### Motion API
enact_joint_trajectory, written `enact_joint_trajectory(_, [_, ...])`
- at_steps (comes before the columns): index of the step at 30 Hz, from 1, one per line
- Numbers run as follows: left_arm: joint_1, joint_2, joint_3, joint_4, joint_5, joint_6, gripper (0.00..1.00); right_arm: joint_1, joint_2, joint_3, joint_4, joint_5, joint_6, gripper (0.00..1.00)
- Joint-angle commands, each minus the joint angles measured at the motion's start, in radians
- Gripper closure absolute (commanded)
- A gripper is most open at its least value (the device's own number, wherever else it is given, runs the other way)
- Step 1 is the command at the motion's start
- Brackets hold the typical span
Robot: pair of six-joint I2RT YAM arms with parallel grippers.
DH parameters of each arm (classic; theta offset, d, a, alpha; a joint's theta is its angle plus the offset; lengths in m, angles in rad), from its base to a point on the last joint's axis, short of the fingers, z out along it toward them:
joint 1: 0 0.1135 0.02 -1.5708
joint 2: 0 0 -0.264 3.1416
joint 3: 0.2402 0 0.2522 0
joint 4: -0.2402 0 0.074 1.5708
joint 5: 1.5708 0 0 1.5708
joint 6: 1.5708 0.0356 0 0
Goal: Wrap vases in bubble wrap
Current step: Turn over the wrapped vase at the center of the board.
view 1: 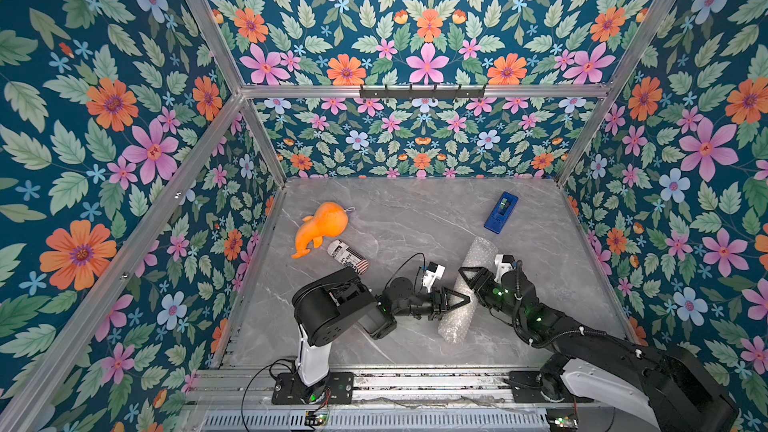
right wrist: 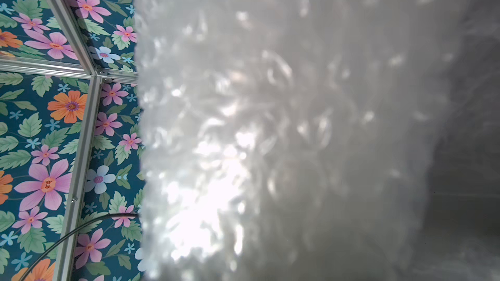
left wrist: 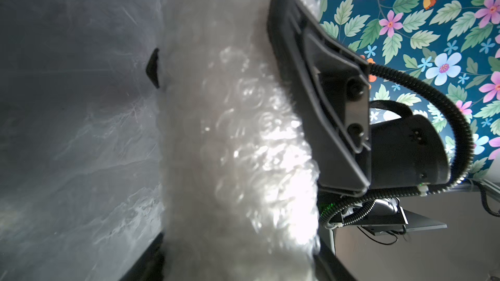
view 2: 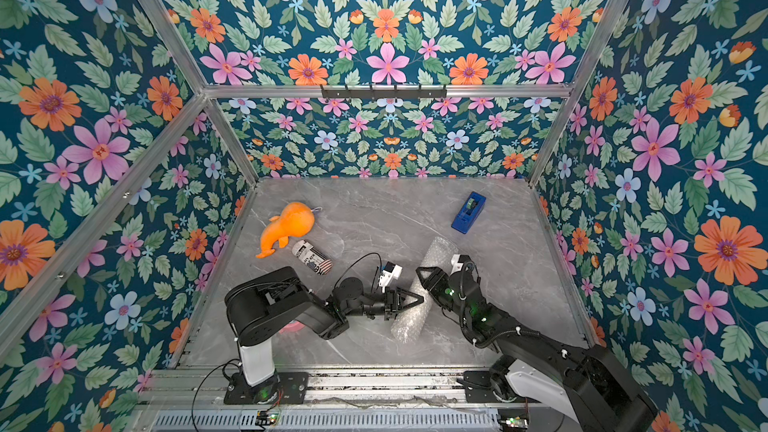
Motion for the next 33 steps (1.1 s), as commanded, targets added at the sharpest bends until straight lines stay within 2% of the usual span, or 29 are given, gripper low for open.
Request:
enact_joint_trajectory(1, [-0.009,-0.020,0.011,0.164,0.053,0.017,0.52,0.005,-0.006,0.019,0.073,-0.048,0.009,0.47])
enact_joint_trajectory(5, [-0.002,-0.066,-0.012,0.056,0.046,0.101,0.31,0.023,-0.027,0.060,-0.076,0.001,-0.021,0.50])
enact_joint_trajectory(7, [0.007,-0.114,-0.032,-0.054,0.024,0.164,0.01,0.038,-0.035,0.097,-0.180,0.031,-0.051,0.50])
enact_joint_trajectory(9, [0.015,-0.185,-0.046,-0.210,-0.015,0.269,0.01,0.056,-0.038,0.134,-0.273,0.071,-0.078,0.51])
enact_joint_trajectory(13, [0.013,-0.354,-0.010,-0.679,-0.129,0.524,0.01,0.079,-0.018,0.206,-0.429,0.127,-0.109,0.51])
enact_joint_trajectory(16, [0.013,-0.468,0.035,-1.017,-0.267,0.686,0.01,0.085,0.012,0.264,-0.548,0.172,-0.112,0.53])
enact_joint_trajectory(19, [0.013,-0.547,0.027,-1.212,-0.400,0.769,0.00,0.093,0.059,0.325,-0.648,0.219,-0.107,0.55])
enact_joint_trajectory(22, [-0.006,-0.579,0.079,-1.426,-0.579,0.809,0.01,0.115,0.147,0.418,-0.759,0.280,-0.097,0.54])
enact_joint_trajectory(23, [-0.026,-0.585,0.108,-1.483,-0.651,0.807,0.06,0.134,0.185,0.461,-0.814,0.324,-0.080,0.53])
enact_joint_trajectory(24, [-0.052,-0.592,0.128,-1.516,-0.720,0.797,0.10,0.150,0.218,0.495,-0.845,0.347,-0.075,0.53])
enact_joint_trajectory(27, [-0.155,-0.626,0.131,-1.475,-0.838,0.797,0.10,0.165,0.319,0.557,-0.856,0.362,-0.040,0.56])
enact_joint_trajectory(31, [-0.179,-0.688,0.033,-1.315,-0.811,0.729,0.07,0.165,0.406,0.594,-0.818,0.339,-0.007,0.58])
enact_joint_trajectory(33, [-0.178,-0.725,0.007,-1.323,-0.829,0.721,0.05,0.166,0.438,0.618,-0.834,0.339,-0.002,0.58])
